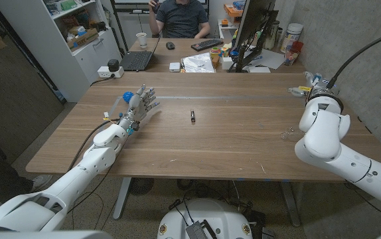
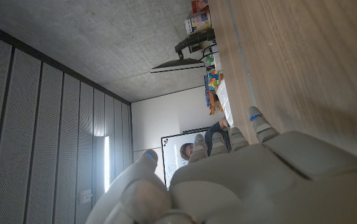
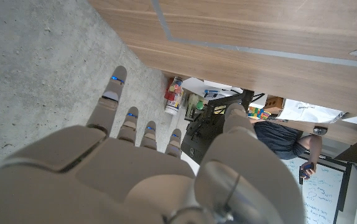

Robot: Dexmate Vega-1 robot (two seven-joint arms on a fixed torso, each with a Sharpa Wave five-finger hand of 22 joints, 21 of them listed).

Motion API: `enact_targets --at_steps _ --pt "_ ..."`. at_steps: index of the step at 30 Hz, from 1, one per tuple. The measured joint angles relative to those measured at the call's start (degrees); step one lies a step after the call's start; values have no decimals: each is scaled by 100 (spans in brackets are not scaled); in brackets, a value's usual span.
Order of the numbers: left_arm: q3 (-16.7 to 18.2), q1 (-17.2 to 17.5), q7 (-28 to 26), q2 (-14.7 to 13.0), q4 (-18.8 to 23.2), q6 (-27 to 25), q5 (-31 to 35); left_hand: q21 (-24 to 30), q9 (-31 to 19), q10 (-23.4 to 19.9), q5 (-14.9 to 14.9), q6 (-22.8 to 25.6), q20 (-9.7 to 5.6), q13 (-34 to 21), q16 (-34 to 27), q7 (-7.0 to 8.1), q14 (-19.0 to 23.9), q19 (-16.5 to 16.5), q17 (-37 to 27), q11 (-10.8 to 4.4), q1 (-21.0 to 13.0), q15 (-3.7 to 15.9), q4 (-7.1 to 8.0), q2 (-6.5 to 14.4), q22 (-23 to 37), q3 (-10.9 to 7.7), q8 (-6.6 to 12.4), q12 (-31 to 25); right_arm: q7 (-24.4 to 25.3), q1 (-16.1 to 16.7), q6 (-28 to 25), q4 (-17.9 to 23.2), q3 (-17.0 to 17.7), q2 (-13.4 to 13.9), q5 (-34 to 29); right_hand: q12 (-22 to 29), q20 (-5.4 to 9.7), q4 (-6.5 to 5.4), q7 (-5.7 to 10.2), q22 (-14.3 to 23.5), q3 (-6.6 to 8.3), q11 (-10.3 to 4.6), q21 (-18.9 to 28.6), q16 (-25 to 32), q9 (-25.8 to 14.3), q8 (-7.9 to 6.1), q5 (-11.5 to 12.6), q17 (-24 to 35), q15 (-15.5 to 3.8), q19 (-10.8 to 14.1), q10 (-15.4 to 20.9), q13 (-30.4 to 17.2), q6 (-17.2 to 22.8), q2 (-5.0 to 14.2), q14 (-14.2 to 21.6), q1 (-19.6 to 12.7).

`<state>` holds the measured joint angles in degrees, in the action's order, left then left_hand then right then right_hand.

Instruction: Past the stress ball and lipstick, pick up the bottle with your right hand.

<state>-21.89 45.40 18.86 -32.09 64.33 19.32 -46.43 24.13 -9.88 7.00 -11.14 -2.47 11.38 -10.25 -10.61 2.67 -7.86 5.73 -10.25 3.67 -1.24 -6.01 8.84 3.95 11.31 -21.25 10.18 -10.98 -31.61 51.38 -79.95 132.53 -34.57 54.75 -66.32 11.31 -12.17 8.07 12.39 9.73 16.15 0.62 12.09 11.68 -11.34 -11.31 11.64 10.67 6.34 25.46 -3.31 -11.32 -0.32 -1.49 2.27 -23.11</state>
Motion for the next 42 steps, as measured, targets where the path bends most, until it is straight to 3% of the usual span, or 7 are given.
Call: enact_targets --at_steps 11,21,22,30,42 --pt "17 0 29 -14 -3 4 -4 0 0 0 0 0 0 0 0 0 0 0 0 0 0 0 0 0 0 0 0 0 -696 3 -3 -236 -48 -214 -547 -33 -22 23 0 0 -24 13 0 0 0 0 0 0 0 102 -95 0 0 0 0 -62" --pt "17 0 39 -14 -3 31 -18 -26 0 0 0 0 0 0 0 0 0 0 0 0 0 0 0 0 0 0 0 0 -696 -1 -3 -424 -78 -355 -547 -33 0 23 10 0 -24 62 0 0 -26 0 0 0 21 204 -206 1 -52 22 -23 -84" --pt "41 25 39 -20 -8 33 -19 -41 0 0 0 0 0 0 0 0 0 0 0 0 0 0 0 0 0 0 0 0 -1289 -1 -3 -449 -78 -375 -949 -33 0 23 11 0 -24 71 0 0 -28 0 0 1 21 204 -215 1 -52 22 -23 -84" --pt "53 43 34 -34 -2 41 -21 -41 0 0 0 0 -1 0 0 0 0 1 0 0 0 0 -24 0 0 24 0 0 -1576 -1 -3 -587 -78 -468 -1135 -33 -6 23 10 -1 -24 71 22 0 -27 0 0 1 82 377 -214 1 -52 22 128 -144" --pt "66 56 10 -49 22 61 -16 -41 0 0 0 0 -1 0 0 0 0 1 0 0 0 0 -24 0 0 24 0 0 -2029 -45 0 -800 -122 -562 -1433 44 -2 23 10 -1 -24 199 44 45 -38 0 -21 1 59 613 -85 1 -51 15 334 -212"
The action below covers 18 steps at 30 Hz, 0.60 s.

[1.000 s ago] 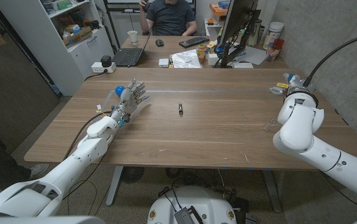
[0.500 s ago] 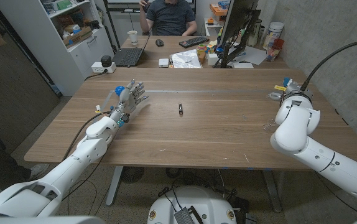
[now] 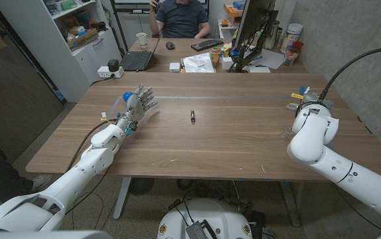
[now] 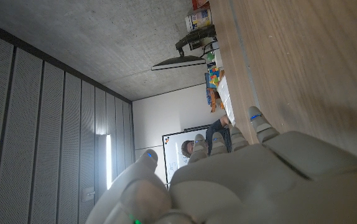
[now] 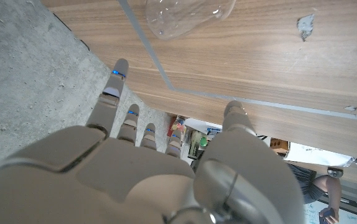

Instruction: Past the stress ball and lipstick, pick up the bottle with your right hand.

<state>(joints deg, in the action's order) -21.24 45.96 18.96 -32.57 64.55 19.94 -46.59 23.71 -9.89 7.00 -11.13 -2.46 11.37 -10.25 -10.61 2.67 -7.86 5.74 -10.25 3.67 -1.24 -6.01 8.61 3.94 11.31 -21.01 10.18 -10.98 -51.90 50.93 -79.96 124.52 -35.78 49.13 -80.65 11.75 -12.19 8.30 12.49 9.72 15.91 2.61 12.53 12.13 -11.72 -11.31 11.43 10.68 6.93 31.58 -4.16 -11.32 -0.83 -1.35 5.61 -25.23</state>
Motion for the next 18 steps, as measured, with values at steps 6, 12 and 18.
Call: enact_targets --at_steps 6,12,18 --pt "0 -18 -5 -1 0 2 10 0 0 0 0 0 0 0 0 0 0 0 0 0 0 0 0 0 0 0 0 0 -283 -45 39 -105 -23 -42 -150 0 2 0 0 0 0 68 0 45 -16 0 0 0 2 83 69 -29 0 0 117 0" --pt "0 -34 -9 -6 -5 4 23 0 0 0 0 0 0 0 0 0 0 0 0 0 0 0 25 0 0 25 0 0 -634 -85 173 -286 -29 -145 -361 0 -16 0 0 0 0 98 0 45 -15 0 0 0 22 146 100 -29 0 2 181 -1" --pt "-5 -55 -15 -10 -22 5 38 -22 0 0 0 0 0 0 0 0 0 0 0 0 0 0 25 0 0 25 0 0 -902 -70 367 -444 85 -323 -584 0 -19 -10 0 0 -10 120 0 89 -15 0 0 0 11 228 122 -29 1 8 293 -52"
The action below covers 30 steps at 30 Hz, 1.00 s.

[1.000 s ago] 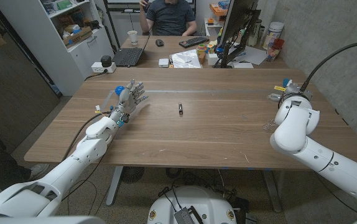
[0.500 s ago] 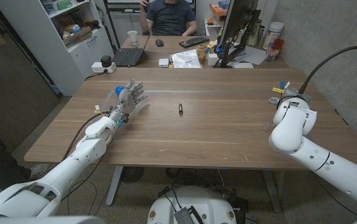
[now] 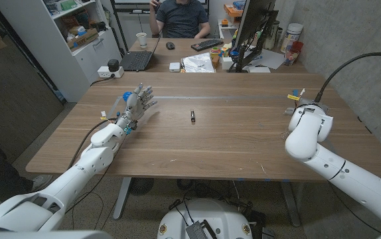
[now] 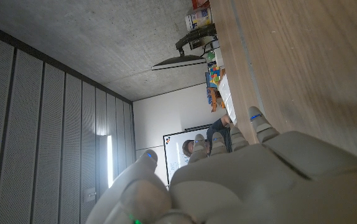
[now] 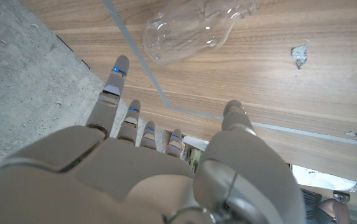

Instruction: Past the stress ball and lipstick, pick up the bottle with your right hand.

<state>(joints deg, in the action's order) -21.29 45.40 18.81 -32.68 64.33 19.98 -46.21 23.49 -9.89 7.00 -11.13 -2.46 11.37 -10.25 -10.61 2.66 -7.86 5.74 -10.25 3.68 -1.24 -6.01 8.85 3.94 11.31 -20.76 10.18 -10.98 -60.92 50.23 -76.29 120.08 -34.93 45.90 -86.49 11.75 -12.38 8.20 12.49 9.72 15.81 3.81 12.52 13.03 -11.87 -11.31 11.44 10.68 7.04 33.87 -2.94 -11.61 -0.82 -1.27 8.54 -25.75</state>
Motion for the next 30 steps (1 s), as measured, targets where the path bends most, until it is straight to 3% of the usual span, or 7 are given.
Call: enact_targets --at_steps 2,3,15,17,22,23,30 --pt "-2 -2 0 0 -9 0 0 0 0 0 0 0 0 0 0 0 0 0 0 0 0 0 0 0 0 0 0 0 -86 0 70 0 0 0 -82 0 30 0 0 0 0 1 0 0 0 0 0 0 3 51 -1 0 0 3 41 -3" --pt "-3 -6 -1 0 -13 0 2 0 0 0 0 0 0 0 0 0 0 0 0 0 0 0 0 0 0 0 0 0 -123 58 114 -104 130 -163 -122 0 10 0 0 0 0 5 0 0 0 0 0 0 11 71 -5 0 0 41 49 -41" --pt "-4 -29 9 -4 -48 0 8 0 0 0 0 0 0 0 0 0 0 0 0 0 0 0 0 0 0 0 0 0 -569 218 696 -384 510 -659 -748 -44 30 12 0 -13 -13 138 0 0 1 0 0 0 42 335 -208 1 0 66 80 -175" --pt "-4 -33 16 -5 -61 0 8 0 0 0 0 0 0 0 0 0 0 0 0 0 0 0 0 0 0 0 0 0 -636 291 859 -481 687 -875 -878 -44 49 17 0 -13 -17 141 21 0 1 0 0 0 42 355 -211 1 0 50 80 -191" --pt "-3 -45 16 -5 -91 0 8 0 0 0 0 0 0 0 0 0 0 0 0 0 0 0 0 0 0 0 0 0 -709 291 1124 -481 687 -875 -1083 -44 37 17 0 -13 -17 172 23 -43 1 0 0 0 42 451 -242 1 0 90 79 -243" --pt "-2 -49 37 -5 -101 0 6 0 0 0 0 0 0 0 0 0 0 0 0 0 0 0 0 0 0 0 0 0 -713 391 1153 -626 958 -1211 -1103 -44 21 17 0 -13 -17 164 23 -45 1 0 0 0 44 470 -250 1 0 66 78 -267" --pt "1 -78 65 10 -159 0 3 0 0 0 0 0 0 0 0 0 0 0 0 0 0 0 0 0 0 0 0 0 -738 458 1443 -822 1208 -1520 -1267 -77 31 17 0 -13 -17 172 23 -84 1 0 0 0 93 561 -324 1 0 91 24 -301"
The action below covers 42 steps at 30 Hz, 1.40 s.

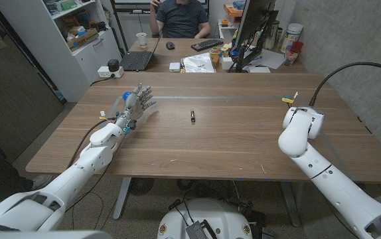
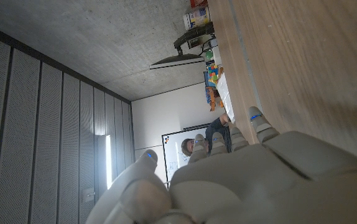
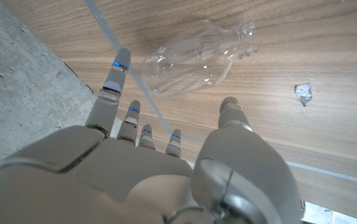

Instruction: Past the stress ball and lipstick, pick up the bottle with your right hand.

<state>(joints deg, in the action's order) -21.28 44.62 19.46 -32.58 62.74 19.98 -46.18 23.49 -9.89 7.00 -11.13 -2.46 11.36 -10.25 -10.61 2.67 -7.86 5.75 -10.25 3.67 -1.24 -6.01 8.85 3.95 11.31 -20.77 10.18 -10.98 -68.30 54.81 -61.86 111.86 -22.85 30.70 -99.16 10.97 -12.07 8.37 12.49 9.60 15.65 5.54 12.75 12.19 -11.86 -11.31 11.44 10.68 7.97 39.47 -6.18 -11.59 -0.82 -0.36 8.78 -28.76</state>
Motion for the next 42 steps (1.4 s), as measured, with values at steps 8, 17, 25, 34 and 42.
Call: enact_targets --at_steps 8,17,25,34,42 --pt "3 -45 20 27 -81 -3 -1 0 0 0 0 0 0 0 0 0 0 0 0 0 0 0 -24 0 0 24 0 0 37 6 197 -262 179 -240 -91 0 0 25 0 0 26 19 0 -34 -28 0 -22 0 10 123 -142 0 0 22 -51 -70" --pt "3 -119 38 72 -204 -6 0 0 0 0 0 0 0 0 0 0 0 0 0 0 0 0 -24 0 0 24 0 0 128 -59 267 -470 253 -362 -61 0 52 25 0 1 26 30 0 -33 -28 -45 -45 0 -20 509 -154 15 43 37 -13 -208" --pt "-11 -198 62 126 -326 -6 18 0 0 0 0 0 0 0 0 0 0 0 0 0 0 0 -24 0 0 24 0 0 136 -186 248 -651 256 -389 116 0 350 -33 -10 1 -32 40 44 -32 -28 -90 -45 13 -43 1071 -224 15 223 66 68 -236" --pt "-23 -270 83 175 -435 13 52 0 0 0 0 0 0 0 0 0 0 0 0 0 0 0 -7 0 0 41 0 0 116 -390 133 -819 129 -248 393 144 1040 10 -153 -28 -21 77 18 43 -52 -369 -86 12 -161 1819 98 18 1247 219 562 -567" --pt "-50 -392 113 254 -601 37 93 -25 0 0 0 0 0 0 0 0 0 0 0 0 0 0 -7 0 0 41 0 0 305 -605 -207 -939 -133 -17 977 270 1793 189 -820 -27 195 86 -134 127 -11 -487 -89 15 -492 2161 782 42 2035 314 1114 -1543"
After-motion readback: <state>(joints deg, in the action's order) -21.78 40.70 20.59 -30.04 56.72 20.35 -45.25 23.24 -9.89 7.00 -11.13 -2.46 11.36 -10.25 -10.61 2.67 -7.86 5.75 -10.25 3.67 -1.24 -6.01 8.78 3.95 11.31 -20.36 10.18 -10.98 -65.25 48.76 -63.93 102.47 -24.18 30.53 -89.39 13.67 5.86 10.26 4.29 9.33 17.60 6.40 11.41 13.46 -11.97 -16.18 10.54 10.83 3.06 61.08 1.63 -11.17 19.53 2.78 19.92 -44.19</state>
